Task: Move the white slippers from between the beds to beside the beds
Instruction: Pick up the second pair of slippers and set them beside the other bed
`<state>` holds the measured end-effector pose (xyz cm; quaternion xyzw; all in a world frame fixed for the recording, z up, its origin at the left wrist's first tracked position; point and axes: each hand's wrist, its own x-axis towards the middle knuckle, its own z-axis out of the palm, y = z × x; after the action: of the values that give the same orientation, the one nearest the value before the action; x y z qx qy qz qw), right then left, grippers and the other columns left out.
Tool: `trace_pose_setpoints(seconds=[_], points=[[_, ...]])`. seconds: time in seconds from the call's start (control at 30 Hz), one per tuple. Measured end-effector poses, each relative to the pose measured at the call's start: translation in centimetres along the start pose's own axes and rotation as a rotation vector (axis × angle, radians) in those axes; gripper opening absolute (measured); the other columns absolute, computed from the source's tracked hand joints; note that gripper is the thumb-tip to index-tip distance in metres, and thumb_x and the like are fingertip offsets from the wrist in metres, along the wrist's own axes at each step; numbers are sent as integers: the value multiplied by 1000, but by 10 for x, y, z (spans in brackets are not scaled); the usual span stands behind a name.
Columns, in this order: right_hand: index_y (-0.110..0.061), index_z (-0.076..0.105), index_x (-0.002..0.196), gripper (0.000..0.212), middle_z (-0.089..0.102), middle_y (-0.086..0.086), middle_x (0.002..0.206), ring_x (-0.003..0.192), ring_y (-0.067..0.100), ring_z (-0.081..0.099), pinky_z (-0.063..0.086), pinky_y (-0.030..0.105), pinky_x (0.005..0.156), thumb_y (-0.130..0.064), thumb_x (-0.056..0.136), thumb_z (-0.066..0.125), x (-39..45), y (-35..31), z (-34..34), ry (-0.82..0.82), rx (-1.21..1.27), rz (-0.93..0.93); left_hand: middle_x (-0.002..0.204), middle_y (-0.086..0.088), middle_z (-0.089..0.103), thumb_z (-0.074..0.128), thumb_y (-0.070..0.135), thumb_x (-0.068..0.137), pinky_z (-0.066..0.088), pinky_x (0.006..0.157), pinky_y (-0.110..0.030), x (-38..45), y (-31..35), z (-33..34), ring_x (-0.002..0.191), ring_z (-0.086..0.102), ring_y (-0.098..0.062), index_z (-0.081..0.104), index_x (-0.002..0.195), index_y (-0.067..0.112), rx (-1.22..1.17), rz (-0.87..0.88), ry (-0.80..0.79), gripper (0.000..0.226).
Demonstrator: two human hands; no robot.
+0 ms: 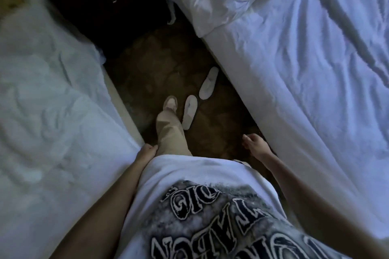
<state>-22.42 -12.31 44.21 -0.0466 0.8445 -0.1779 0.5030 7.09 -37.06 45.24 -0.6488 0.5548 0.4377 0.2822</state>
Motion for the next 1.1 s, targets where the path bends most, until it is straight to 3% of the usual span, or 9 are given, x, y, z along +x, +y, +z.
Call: trace_pose_setpoints(seconds=[0.07,0.13,0.2,0.37,0.5,0.7,0.93,1.1], points=[[-14,65,97,41,69,7,91,86,27,66,44,30,67,-49,93,44,-1,-14,27,46,94,126,112,-19,63,39,40,96,42,85,-37,43,37,-64,105,58,-34,59,114,1,128,35,-20,48],[-9,65,102,42,66,3,83,73,18,62,42,27,62,-45,95,46,-10,-34,55,102,266,244,101,-19,63,41,40,96,44,80,-38,75,76,-131,93,59,-32,63,105,3,231,66,-56,44],[-5,64,108,43,63,0,77,67,14,58,45,29,66,-43,95,48,-21,-62,82,159,450,324,101,-17,65,46,36,97,46,78,-38,94,119,-190,93,60,-32,62,99,8,296,126,-66,33],[-9,63,113,39,68,8,105,99,24,60,42,32,83,-41,94,51,-58,-134,138,306,713,423,108,-15,69,46,32,99,50,81,-40,120,243,-258,91,63,-27,60,111,6,501,363,-60,32],[-12,59,116,53,66,9,114,103,24,61,52,42,90,-53,83,62,-71,-168,183,344,877,473,105,-9,70,46,35,98,51,82,-37,120,308,-246,92,66,-22,61,111,11,709,555,-162,31],[-9,49,130,75,55,12,134,119,29,55,46,38,90,-53,74,72,-32,-189,247,381,938,531,99,0,68,51,37,95,50,73,-28,134,338,-196,89,66,-14,60,108,22,1061,712,-315,22],[-7,47,133,76,52,13,137,123,29,52,43,35,92,-45,74,76,47,-207,300,480,1090,578,96,-1,71,53,36,95,50,67,-27,193,334,-148,86,69,-16,61,100,27,1336,725,-395,13],[-13,41,137,79,45,7,142,126,27,50,46,44,97,-45,74,76,133,-206,339,481,1112,633,100,0,67,51,33,96,51,69,-25,270,334,-102,88,66,-12,60,113,22,1546,616,-460,23]])
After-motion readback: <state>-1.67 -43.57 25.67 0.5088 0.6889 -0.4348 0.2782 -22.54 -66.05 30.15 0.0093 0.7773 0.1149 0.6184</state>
